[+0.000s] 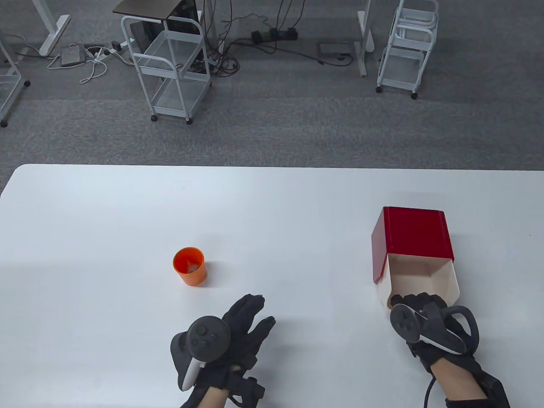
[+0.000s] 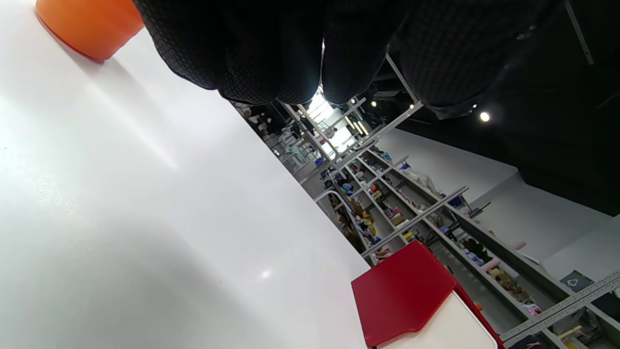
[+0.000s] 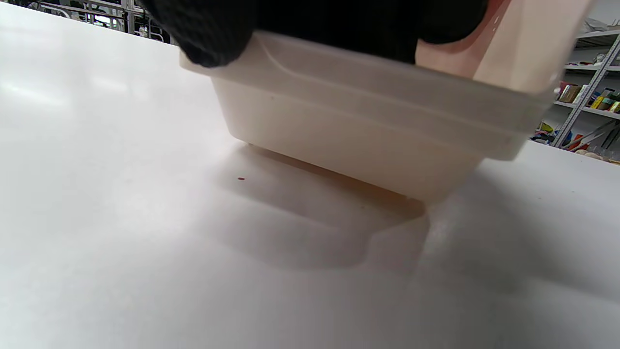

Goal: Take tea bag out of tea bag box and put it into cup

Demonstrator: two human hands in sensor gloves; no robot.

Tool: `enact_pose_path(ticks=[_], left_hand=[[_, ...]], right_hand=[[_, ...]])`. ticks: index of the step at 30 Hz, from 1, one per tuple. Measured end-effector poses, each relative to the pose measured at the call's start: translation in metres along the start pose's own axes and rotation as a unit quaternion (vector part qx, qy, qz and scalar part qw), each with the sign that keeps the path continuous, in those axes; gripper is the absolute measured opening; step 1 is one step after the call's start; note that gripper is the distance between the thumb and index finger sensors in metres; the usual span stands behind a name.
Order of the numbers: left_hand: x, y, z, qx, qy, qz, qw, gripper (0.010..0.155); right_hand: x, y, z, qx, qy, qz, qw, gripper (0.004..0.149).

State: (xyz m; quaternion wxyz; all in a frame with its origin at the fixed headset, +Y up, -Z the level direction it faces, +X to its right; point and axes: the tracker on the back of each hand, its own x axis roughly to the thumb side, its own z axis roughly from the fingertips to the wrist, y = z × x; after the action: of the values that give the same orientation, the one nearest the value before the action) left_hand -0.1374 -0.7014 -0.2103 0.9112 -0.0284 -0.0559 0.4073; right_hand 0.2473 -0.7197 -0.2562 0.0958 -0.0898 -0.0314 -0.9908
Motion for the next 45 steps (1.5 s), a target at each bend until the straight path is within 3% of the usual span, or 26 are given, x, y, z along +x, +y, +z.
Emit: enact_pose_path(ticks=[32,45], left_hand=[[0.0,-0.003,-0.003,-0.01,0.008,-0.012,1.0,0.064],[0.001,-0.004,-0.004,-0.014,0.011,-0.018,1.0,0.065]], right_hand=[[-0.02,-0.005,-0.057,0.031,0.072,-0.071,0.994,0.047],[-0.026,-0.009,-0.057,0.025,0.083,-0.081,0.993,0.049]])
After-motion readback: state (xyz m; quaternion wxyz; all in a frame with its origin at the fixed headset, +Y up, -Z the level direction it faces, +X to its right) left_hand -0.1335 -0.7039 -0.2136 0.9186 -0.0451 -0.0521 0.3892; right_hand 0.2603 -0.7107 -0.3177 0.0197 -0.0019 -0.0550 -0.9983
